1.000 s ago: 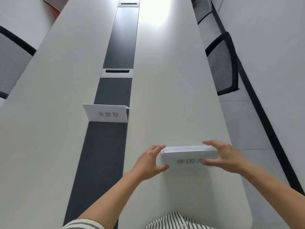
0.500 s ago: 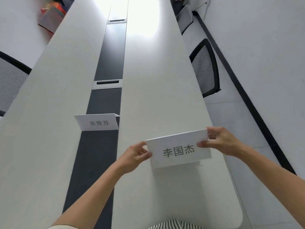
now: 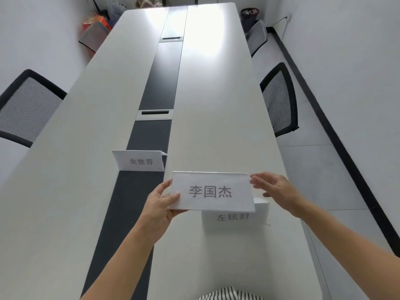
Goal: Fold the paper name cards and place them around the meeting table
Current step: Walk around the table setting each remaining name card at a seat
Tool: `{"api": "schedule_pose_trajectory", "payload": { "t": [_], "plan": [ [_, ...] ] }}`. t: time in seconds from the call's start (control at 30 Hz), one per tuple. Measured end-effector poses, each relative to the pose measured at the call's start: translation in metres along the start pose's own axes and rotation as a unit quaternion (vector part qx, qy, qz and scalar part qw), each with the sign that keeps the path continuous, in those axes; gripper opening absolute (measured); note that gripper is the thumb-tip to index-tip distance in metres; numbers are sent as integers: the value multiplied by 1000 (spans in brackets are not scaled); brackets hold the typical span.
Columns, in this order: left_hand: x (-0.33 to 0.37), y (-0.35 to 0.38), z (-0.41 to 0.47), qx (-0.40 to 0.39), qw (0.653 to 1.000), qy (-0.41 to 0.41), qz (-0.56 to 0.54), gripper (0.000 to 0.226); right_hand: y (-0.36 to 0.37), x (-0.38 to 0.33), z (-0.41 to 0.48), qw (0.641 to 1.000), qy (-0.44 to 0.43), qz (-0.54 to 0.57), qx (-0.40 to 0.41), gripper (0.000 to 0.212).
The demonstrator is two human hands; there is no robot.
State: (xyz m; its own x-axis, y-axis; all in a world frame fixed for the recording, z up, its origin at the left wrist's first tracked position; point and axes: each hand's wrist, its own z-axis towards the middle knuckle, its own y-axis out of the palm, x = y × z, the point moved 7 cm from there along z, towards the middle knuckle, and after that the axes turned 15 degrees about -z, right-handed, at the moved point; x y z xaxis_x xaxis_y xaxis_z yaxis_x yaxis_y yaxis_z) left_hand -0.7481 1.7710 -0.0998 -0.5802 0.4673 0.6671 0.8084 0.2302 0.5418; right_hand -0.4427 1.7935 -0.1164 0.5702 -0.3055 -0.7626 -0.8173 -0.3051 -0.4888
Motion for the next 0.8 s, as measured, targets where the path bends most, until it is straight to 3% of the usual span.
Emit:
{"api": "schedule_pose_trajectory", "payload": {
  "t": [0.07,0.13,0.2,0.37,0.57,0.73,0.8],
  "plan": [
    [0,-16,-7,24,1000,3,-3,41,-6,25,7,995,5,-100,16,64],
    [-1,-34,-14,44,999,-4,-9,37,0,52,10,981,20,-190,-23,86],
    [-3,-51,-22,64,998,-15,-23,34,12,77,10,968,41,-241,-62,93],
    [-7,-83,-37,108,993,-23,-38,33,24,100,14,967,63,-240,-58,78],
    [-3,-88,-46,126,991,1,-49,27,9,67,5,982,18,-187,-27,72],
    [15,-88,-52,157,985,65,-41,23,-11,12,-9,998,-19,-61,28,19],
    [22,-88,-59,175,979,96,-32,22,-20,-1,-11,997,-17,-21,66,26]
  ]
}}
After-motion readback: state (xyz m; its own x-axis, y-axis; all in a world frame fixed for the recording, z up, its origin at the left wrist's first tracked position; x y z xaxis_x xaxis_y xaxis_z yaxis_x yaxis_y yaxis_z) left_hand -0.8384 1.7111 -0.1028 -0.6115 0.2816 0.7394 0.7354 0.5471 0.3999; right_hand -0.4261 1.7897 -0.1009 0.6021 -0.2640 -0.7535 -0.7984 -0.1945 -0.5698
